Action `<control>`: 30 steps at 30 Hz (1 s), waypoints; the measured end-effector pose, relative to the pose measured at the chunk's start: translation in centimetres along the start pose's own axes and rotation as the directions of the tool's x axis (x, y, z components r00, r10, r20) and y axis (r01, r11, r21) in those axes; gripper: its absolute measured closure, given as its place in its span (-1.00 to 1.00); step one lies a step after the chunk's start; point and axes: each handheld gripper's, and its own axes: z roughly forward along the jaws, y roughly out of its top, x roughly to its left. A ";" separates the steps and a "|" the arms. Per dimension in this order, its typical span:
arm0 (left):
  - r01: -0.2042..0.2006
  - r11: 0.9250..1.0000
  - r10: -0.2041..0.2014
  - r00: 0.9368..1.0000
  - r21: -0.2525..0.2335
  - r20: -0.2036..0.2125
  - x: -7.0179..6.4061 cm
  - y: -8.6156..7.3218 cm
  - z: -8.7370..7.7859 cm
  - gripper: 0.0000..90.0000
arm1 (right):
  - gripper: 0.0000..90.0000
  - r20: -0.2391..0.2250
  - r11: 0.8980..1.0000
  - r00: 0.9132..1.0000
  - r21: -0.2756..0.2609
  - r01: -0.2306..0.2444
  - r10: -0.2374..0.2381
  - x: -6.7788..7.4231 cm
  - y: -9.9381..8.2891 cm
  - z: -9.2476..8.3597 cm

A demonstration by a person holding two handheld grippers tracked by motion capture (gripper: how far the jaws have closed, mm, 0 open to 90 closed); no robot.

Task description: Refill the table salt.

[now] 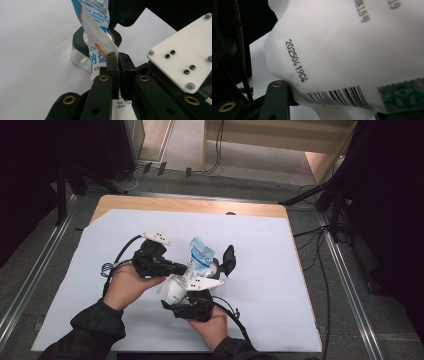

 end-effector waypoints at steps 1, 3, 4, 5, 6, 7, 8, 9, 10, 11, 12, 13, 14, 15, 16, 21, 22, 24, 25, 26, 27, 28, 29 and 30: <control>0.003 1.000 -0.003 1.000 0.002 0.000 0.0 0.0 0.0 1.00 | 0.11 0.002 1.000 1.000 0.001 0.002 -0.002 0.0 0.0 0.0; 0.004 1.000 -0.004 1.000 0.002 0.005 0.0 0.0 0.0 1.00 | 0.13 0.006 1.000 1.000 0.002 -0.002 0.002 0.0 0.1 0.0; 0.003 1.000 -0.003 1.000 0.002 0.008 0.0 0.0 0.0 1.00 | 0.16 0.007 1.000 1.000 0.001 -0.005 0.005 0.0 0.1 0.0; 0.003 1.000 -0.003 1.000 0.003 0.012 0.0 0.0 0.0 1.00 | 0.21 0.004 1.000 1.000 0.001 -0.015 0.015 0.0 0.1 -0.1; 0.005 1.000 -0.005 1.000 0.003 0.015 0.0 0.0 0.0 1.00 | 0.21 -0.002 1.000 1.000 -0.001 -0.021 0.021 -0.1 0.1 -0.1; 0.005 1.000 -0.005 1.000 0.004 0.020 0.0 0.0 0.0 1.00 | 0.22 -0.002 1.000 1.000 -0.002 -0.017 0.017 -0.1 0.1 -0.2; 0.007 1.000 -0.007 1.000 0.001 0.029 0.1 0.0 0.1 0.99 | 0.23 -0.005 1.000 1.000 -0.002 -0.014 0.014 0.0 0.1 -0.2; 0.008 1.000 -0.008 0.999 0.005 0.032 0.1 0.0 0.1 0.99 | 0.24 -0.010 1.000 1.000 -0.008 -0.014 0.014 0.0 0.0 -0.2; 0.006 1.000 -0.006 0.999 0.007 0.039 0.2 0.0 0.1 0.98 | 0.24 -0.012 1.000 1.000 -0.008 -0.012 0.012 0.0 0.0 -0.2; 0.005 1.000 -0.006 0.999 0.008 0.046 0.2 0.0 0.1 0.96 | 0.25 -0.019 1.000 1.000 -0.013 -0.010 0.009 0.1 0.0 -0.2; 0.007 1.000 -0.007 0.999 0.007 0.049 0.2 0.0 0.1 0.95 | 0.25 -0.031 1.000 0.999 -0.018 -0.014 0.013 0.1 0.0 -0.2; 0.007 1.000 -0.008 0.998 0.009 0.057 0.2 0.0 0.1 0.94 | 0.25 -0.036 1.000 0.999 -0.021 -0.014 0.013 0.1 0.0 -0.3; 0.006 1.000 -0.007 0.998 0.009 0.061 0.2 0.0 0.2 0.92 | 0.26 -0.040 1.000 0.999 -0.028 -0.015 0.014 0.1 0.0 -0.3; 0.003 1.000 -0.004 0.998 0.015 0.060 0.2 0.0 0.2 0.91 | 0.26 -0.043 0.999 0.999 -0.032 -0.013 0.012 0.1 -0.1 -0.3; 0.005 1.000 -0.006 0.997 0.015 0.072 0.2 -0.1 0.2 0.90 | 0.26 -0.045 0.999 0.999 -0.035 -0.014 0.012 0.1 -0.1 -0.3; 0.000 1.000 -0.002 0.997 0.024 0.073 0.2 -0.1 0.4 0.80 | 0.26 -0.053 0.999 0.999 -0.044 -0.016 0.013 0.1 -0.1 -0.4; -0.001 1.000 -0.001 0.998 0.025 0.066 0.2 -0.1 0.3 0.78 | 0.27 -0.054 0.999 0.998 -0.044 -0.015 0.012 0.1 -0.1 -0.5; -0.001 1.000 0.000 0.998 0.026 0.058 0.3 -0.1 0.4 0.70 | 0.28 -0.053 0.999 0.999 -0.052 -0.006 0.003 0.2 0.0 -0.5; -0.001 1.000 -0.001 0.998 0.027 0.059 0.3 -0.2 0.5 0.67 | 0.29 -0.053 0.999 0.999 -0.055 -0.004 0.001 0.1 0.0 -0.6; -0.009 1.000 0.007 0.998 0.027 0.056 0.3 -0.2 0.6 0.65 | 0.29 -0.052 0.998 0.999 -0.058 -0.003 0.000 0.1 0.0 -0.6; -0.009 1.000 0.008 0.998 0.025 0.058 0.3 -0.2 0.7 0.64 | 0.29 -0.048 0.998 0.999 -0.058 -0.001 -0.002 0.1 0.0 -0.6; -0.008 1.000 0.007 0.998 0.030 0.055 0.3 -0.2 0.7 0.64 | 0.29 -0.045 0.998 0.999 -0.055 -0.002 0.000 0.1 0.0 -0.6; -0.006 0.999 0.004 0.998 0.033 0.056 0.4 -0.2 0.8 0.64 | 0.29 -0.042 0.998 0.999 -0.055 -0.004 0.002 0.1 0.0 -0.6; 0.010 0.999 -0.012 0.999 0.032 0.053 0.4 -0.2 0.8 0.62 | 0.30 -0.041 0.998 0.999 -0.055 -0.003 0.000 0.1 0.0 -0.6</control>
